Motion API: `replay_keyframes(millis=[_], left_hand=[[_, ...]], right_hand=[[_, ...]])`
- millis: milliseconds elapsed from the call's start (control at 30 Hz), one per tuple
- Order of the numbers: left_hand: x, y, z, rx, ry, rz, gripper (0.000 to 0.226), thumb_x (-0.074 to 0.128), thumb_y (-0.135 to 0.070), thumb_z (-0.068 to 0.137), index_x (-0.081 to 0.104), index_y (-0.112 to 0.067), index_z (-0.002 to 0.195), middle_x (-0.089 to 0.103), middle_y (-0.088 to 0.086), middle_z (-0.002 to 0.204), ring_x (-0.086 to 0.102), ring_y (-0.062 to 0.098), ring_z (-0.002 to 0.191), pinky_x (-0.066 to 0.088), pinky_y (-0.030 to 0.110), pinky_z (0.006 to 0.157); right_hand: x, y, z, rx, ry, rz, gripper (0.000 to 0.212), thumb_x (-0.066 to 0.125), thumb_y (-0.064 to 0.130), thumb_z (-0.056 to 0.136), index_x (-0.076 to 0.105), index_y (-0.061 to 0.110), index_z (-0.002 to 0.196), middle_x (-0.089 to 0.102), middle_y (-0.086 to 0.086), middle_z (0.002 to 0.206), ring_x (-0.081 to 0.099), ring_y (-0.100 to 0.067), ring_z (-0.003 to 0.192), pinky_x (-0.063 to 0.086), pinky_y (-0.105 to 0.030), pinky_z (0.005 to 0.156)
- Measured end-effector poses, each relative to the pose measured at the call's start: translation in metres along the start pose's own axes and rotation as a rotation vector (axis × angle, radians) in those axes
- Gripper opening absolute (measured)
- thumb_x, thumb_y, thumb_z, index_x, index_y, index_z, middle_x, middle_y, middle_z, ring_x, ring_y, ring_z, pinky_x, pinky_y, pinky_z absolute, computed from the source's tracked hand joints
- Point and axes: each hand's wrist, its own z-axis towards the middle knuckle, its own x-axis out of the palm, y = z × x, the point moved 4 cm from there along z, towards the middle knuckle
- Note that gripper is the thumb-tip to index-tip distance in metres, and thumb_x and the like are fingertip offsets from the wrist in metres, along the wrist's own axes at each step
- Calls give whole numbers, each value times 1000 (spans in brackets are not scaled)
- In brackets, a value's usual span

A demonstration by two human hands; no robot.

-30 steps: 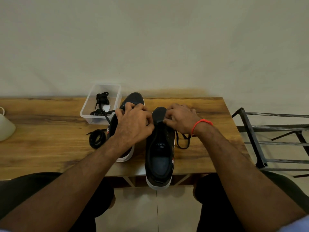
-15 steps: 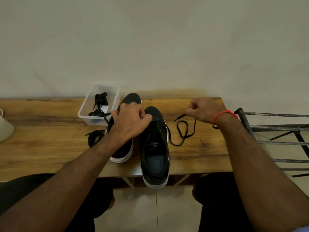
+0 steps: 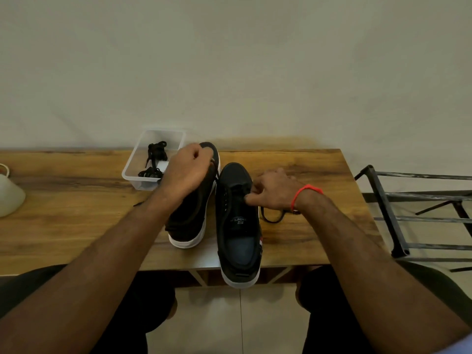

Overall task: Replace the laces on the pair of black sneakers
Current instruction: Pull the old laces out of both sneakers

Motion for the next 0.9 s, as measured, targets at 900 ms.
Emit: replay_keyframes(millis=[900], left_hand=[[54,11,-26,110,263,597,58,57,-19,98,29,-21,149,59,5,101,62,22,82,57,40,73]], right_hand=[[10,12,-6,238,-94,-180,38,57,51,93,60,19,113,58,-2,90,59,-24,84,52,-38,78]])
